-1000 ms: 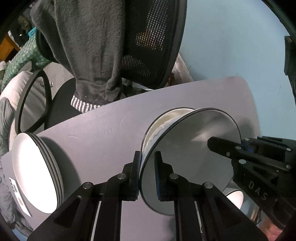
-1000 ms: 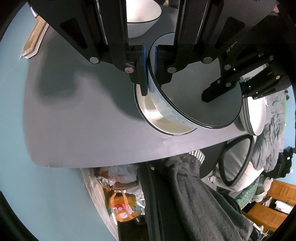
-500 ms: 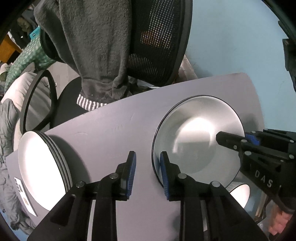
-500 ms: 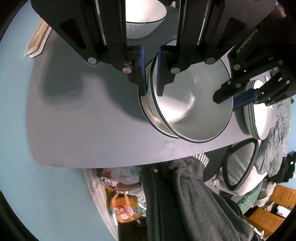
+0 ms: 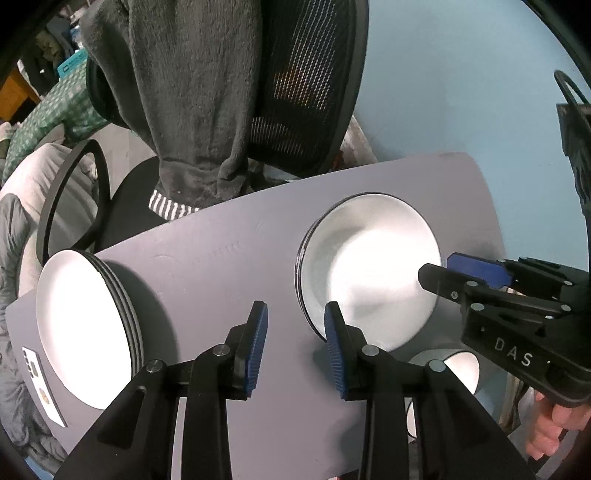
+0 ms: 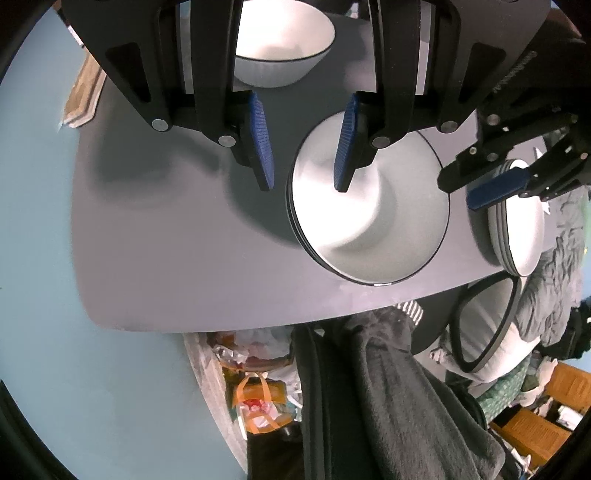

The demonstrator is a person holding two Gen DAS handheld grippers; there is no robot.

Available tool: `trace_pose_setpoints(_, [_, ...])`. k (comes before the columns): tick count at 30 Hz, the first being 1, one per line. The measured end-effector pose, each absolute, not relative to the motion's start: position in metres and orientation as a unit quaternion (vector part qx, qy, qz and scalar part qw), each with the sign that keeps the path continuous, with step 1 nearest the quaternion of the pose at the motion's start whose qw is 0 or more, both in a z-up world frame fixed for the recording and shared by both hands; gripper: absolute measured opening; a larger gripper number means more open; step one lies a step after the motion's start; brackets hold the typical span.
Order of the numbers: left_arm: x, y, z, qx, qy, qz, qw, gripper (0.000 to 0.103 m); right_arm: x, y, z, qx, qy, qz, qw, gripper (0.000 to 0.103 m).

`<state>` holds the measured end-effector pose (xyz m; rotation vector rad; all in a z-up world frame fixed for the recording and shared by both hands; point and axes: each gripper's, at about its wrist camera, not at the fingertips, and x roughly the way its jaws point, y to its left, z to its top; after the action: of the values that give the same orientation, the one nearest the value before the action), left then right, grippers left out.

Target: Organize plates and bowls

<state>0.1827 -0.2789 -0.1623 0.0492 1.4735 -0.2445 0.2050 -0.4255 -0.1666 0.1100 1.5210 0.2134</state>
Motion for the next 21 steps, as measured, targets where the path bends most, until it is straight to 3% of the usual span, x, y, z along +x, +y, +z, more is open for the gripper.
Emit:
trace_pose_setpoints(3, [0.175,-0.277,-0.155,0.021,0.664,-0.115,0.738,0.036,0.197,-0.428,-0.159,0.049,0.682,0.088,0.724,0.034])
trace_pose_setpoints(5, [0.169,-0.276,-0.148,0.024,0.657,-0.117,0.744,0.046,0.191,-0.429,-0.152,0.044,0.675,0.083,0.732,0.04])
trace_pose_setpoints(7, [0.162,-0.275,-0.143,0.023,0.653,-0.119,0.747,0.047,0.184,-0.429,-0.144,0.038,0.668,0.077,0.739,0.046])
trace_pose_setpoints(21, [0.116,-0.282,-0.127,0.026,0.646,-0.173,0.743,0.053,0.143,-0.439,-0.11,0.018,0.643,0.048,0.764,0.049])
